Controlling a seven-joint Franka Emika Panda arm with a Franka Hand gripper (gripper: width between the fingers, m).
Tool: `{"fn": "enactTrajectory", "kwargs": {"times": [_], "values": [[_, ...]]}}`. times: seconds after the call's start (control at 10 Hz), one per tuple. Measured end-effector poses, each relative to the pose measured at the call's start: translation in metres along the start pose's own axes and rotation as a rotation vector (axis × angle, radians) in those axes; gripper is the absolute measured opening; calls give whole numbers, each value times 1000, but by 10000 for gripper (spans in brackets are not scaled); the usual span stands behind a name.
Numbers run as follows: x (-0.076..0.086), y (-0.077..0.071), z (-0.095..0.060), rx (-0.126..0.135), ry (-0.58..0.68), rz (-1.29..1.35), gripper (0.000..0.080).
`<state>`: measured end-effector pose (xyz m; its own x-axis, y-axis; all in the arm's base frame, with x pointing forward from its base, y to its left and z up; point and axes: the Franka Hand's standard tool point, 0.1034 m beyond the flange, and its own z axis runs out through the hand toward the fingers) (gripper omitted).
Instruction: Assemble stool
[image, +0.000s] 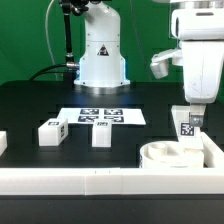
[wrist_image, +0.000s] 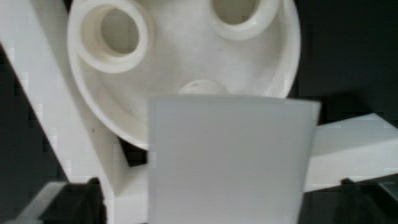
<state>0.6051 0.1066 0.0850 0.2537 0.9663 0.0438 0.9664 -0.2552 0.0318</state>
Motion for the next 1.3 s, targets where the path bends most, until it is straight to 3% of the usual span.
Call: {"fn": "enactTrajectory", "kwargs": {"times": [0.1,0.2,0.3,0.4,0.5,0.8,1.3], "values": [[-1,0,0,0,0,1,649],[0,1,1,1,0,2,562],[-1,1,2,2,0,2,415],[-2,1,2,3,-1,1,415],[-2,1,2,3,-1,6,337],[-2,1,2,3,-1,29,337],[1,-1,3,5,2,562,337]]}}
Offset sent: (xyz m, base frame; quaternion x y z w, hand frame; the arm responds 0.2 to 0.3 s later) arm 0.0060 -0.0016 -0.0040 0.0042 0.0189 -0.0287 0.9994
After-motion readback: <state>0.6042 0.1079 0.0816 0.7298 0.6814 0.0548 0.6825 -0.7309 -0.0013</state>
